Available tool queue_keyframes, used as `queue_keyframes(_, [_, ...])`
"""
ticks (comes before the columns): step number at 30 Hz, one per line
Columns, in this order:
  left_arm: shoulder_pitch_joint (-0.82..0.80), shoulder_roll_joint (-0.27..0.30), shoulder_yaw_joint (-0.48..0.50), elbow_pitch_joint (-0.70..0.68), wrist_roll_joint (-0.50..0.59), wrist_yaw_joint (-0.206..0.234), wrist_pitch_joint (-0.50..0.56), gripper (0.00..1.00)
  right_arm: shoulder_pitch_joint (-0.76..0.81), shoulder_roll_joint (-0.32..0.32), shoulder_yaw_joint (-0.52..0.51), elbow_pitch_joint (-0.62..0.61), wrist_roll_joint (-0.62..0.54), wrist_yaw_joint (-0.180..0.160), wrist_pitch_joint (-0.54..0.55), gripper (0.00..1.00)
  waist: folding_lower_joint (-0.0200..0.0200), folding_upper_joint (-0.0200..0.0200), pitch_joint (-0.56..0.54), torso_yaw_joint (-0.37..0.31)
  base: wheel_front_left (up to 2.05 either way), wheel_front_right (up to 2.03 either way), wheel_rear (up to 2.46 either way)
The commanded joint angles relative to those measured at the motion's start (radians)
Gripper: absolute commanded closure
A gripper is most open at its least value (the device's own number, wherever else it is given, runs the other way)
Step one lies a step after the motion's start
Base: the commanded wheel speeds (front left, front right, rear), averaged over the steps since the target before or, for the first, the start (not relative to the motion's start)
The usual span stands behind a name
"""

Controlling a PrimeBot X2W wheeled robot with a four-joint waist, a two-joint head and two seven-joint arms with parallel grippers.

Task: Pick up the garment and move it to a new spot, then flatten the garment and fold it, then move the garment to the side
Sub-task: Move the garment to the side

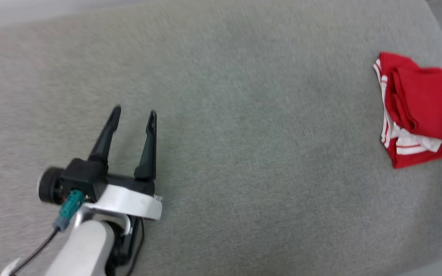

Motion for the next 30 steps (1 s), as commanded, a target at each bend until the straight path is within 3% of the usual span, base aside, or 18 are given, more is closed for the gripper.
queue_keyframes(1, [0.024, -0.013, -0.001, 0.007, -0.009, 0.005, -0.007, 0.00, 0.039, 0.010, 0.012, -0.026, 0.014, -0.001, 0.006, 0.00, 0.0000, 0.0000, -0.092, 0.064, 0.00, 0.00, 0.00])
queue_keyframes(11, [0.167, -0.051, 0.033, 0.060, -0.041, 0.047, -0.020, 0.00, 0.361, 0.095, 0.138, -0.337, 0.168, -0.001, 0.079, 0.00, 0.0000, 0.0000, -0.253, 0.195, 0.00, 0.00, 0.00])
queue_keyframes(18, [0.223, -0.045, 0.061, 0.086, -0.046, 0.055, -0.023, 0.00, 0.507, 0.176, 0.209, -0.477, 0.240, -0.001, 0.100, 0.00, 0.0000, 0.0000, -0.329, 0.273, 0.00, 0.00, 0.00])
queue_keyframes(30, [0.298, -0.033, 0.053, 0.126, -0.038, 0.049, -0.024, 0.00, 0.711, 0.235, 0.303, -0.703, 0.241, -0.001, 0.140, 0.00, 0.0000, 0.0000, -0.410, 0.296, 0.00, 0.00, 0.00])
